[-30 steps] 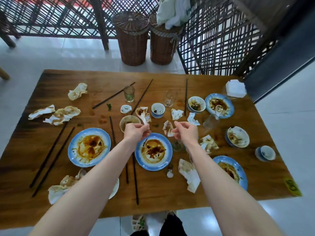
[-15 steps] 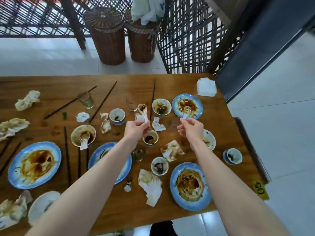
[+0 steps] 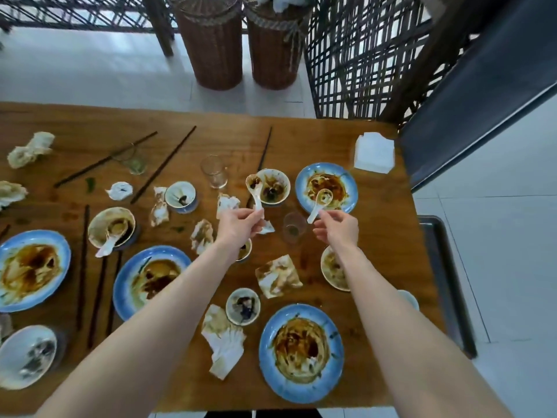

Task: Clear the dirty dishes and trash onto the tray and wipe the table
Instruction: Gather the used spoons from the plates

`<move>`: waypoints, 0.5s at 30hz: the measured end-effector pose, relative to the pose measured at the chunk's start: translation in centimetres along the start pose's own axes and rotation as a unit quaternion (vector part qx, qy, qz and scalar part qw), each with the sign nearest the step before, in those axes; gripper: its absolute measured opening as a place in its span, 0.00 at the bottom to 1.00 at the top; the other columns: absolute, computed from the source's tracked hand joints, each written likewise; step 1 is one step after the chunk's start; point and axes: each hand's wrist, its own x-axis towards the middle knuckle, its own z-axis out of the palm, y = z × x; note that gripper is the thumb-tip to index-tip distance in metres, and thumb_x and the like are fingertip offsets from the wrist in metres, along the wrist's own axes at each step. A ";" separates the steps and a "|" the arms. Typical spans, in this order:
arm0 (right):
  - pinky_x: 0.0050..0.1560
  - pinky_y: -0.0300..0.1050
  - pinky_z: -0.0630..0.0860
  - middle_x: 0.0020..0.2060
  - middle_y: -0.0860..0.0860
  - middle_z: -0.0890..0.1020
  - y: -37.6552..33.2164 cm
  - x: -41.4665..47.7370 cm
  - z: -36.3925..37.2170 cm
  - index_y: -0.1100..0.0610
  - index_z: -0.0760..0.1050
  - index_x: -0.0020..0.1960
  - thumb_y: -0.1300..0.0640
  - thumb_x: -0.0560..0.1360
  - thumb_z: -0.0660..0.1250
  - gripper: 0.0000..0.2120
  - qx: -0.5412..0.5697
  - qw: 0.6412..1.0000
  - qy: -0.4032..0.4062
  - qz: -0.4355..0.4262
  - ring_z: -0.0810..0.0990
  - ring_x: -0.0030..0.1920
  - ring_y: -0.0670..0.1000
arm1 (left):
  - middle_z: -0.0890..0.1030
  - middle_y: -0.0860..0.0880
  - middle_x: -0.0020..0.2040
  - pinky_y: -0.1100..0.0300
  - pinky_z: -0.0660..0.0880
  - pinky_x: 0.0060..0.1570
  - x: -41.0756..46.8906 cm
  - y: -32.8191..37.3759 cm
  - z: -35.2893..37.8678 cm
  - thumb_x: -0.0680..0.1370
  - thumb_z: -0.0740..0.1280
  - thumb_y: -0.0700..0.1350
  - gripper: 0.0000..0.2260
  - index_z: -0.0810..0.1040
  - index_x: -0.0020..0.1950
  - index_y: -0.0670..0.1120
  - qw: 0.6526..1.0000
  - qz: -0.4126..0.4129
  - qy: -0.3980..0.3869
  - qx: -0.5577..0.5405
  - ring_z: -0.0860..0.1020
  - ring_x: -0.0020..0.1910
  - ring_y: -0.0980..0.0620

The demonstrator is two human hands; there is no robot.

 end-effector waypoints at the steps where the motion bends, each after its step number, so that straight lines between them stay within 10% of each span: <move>1: 0.35 0.38 0.81 0.44 0.55 0.83 0.1 0.4 0.3 0.59 0.77 0.55 0.52 0.77 0.68 0.11 0.003 1.000 -0.005 0.013 0.83 0.36 0.50 | 0.83 0.47 0.39 0.67 0.75 0.36 0.1 -0.1 0.2 0.78 0.68 0.45 0.05 0.82 0.44 0.45 1.000 0.000 0.001 0.003 0.79 0.37 0.55; 15: 0.28 0.36 0.78 0.38 0.53 0.81 0.3 3.9 2.3 0.61 0.75 0.52 0.57 0.74 0.72 0.11 -0.056 0.995 -0.010 0.085 0.79 0.25 0.45 | 0.83 0.49 0.36 0.69 0.74 0.33 1.5 -0.1 0.6 0.78 0.68 0.45 0.07 0.82 0.41 0.49 1.000 0.020 0.008 0.011 0.78 0.33 0.57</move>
